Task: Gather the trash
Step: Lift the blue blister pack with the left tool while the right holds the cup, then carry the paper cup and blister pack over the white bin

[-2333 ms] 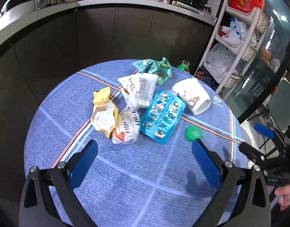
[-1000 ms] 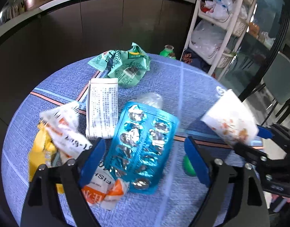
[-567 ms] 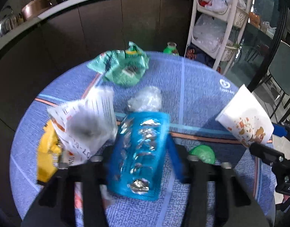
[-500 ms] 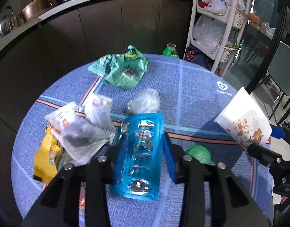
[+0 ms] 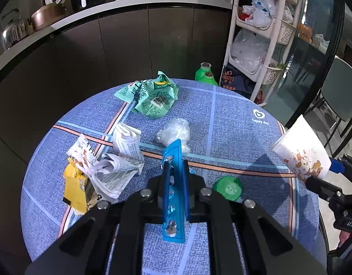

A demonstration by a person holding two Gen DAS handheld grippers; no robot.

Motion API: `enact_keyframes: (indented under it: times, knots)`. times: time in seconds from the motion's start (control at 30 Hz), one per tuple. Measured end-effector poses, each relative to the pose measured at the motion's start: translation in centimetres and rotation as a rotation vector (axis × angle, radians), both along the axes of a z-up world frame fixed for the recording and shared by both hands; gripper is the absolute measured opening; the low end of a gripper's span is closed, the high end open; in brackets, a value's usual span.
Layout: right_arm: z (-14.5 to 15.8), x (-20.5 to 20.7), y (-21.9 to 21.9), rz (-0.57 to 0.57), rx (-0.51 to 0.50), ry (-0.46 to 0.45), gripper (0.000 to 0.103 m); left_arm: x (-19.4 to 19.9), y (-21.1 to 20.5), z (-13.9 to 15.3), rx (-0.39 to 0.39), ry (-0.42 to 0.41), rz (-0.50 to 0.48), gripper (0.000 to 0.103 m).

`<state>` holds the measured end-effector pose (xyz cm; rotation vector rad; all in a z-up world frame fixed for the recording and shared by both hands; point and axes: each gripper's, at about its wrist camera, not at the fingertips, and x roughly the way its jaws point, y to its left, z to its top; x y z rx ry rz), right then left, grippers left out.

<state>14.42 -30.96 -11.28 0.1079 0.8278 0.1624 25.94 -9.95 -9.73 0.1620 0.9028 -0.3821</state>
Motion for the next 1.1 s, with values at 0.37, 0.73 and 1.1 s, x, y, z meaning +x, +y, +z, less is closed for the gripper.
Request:
enact_keyframes:
  times: [0.37, 0.73, 1.1]
  knots:
    - [-0.4, -0.1, -0.2, -0.002, 0.005, 0.011, 0.054, 0.4, -0.3, -2.0, 0.042, 0.041, 0.005, 0.020]
    - [1.0, -1.5, -0.5, 0.001, 0.024, -0.028, 0.054, -2.8, -1.0, 1.7, 0.060, -0.067, -0.011, 0.011]
    - [2.5, -4.7, -4.0, -0.076, 0.056, -0.078, 0.054, -6.8, -4.9, 6.7, -0.122, -0.084, -0.156, 0.011]
